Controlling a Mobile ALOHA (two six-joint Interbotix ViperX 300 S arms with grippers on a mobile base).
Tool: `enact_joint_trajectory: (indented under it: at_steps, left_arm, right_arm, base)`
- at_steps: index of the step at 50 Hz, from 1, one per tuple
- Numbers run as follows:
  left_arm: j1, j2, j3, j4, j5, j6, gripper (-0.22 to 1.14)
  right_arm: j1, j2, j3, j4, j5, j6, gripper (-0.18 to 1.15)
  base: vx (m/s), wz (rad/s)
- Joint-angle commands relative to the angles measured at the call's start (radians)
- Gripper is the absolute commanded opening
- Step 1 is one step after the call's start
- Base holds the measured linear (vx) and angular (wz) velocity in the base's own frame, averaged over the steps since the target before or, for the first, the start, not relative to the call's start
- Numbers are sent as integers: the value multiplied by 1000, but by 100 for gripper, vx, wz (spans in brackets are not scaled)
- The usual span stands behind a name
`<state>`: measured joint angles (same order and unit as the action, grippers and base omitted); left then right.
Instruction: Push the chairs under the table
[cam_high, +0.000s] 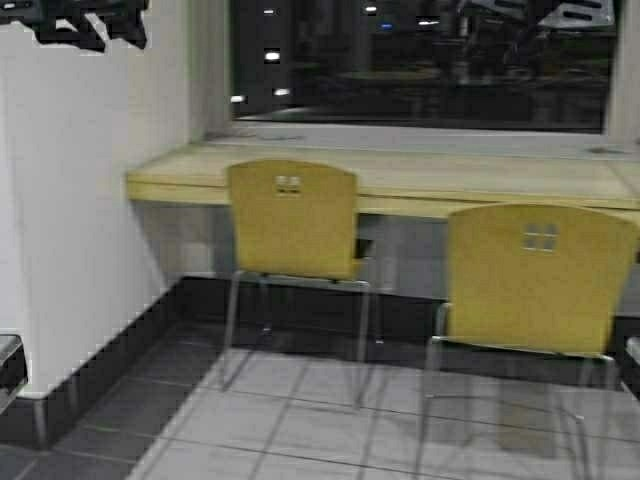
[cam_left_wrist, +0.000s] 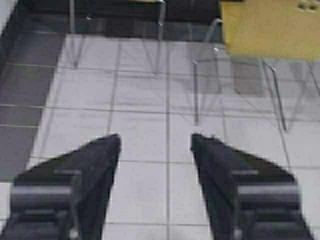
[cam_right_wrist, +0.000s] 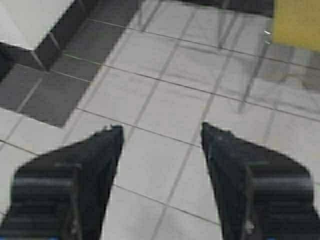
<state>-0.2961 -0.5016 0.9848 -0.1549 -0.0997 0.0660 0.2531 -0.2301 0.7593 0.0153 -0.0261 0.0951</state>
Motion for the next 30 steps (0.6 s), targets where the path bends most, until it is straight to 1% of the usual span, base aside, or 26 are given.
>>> enact_joint_trajectory:
  at_steps: [1, 13, 24, 30]
  left_arm:
    - [3, 2, -18, -2, -2, -8, 83]
    - [3, 6, -21, -2, 0, -11, 83]
    - [3, 9, -26, -2, -2, -12, 83]
    - [3, 11, -31, -2, -2, -9, 83]
  right_arm:
    - [3, 2, -18, 2, -2, 0, 86]
    - [3, 17, -21, 2, 5, 0, 86]
    - [3, 21, -17, 5, 54, 11, 86]
    - [3, 34, -17, 5, 55, 18, 86]
  base:
    - [-11, -34]
    - [-9, -30]
    - [-3, -20]
    - [0, -17]
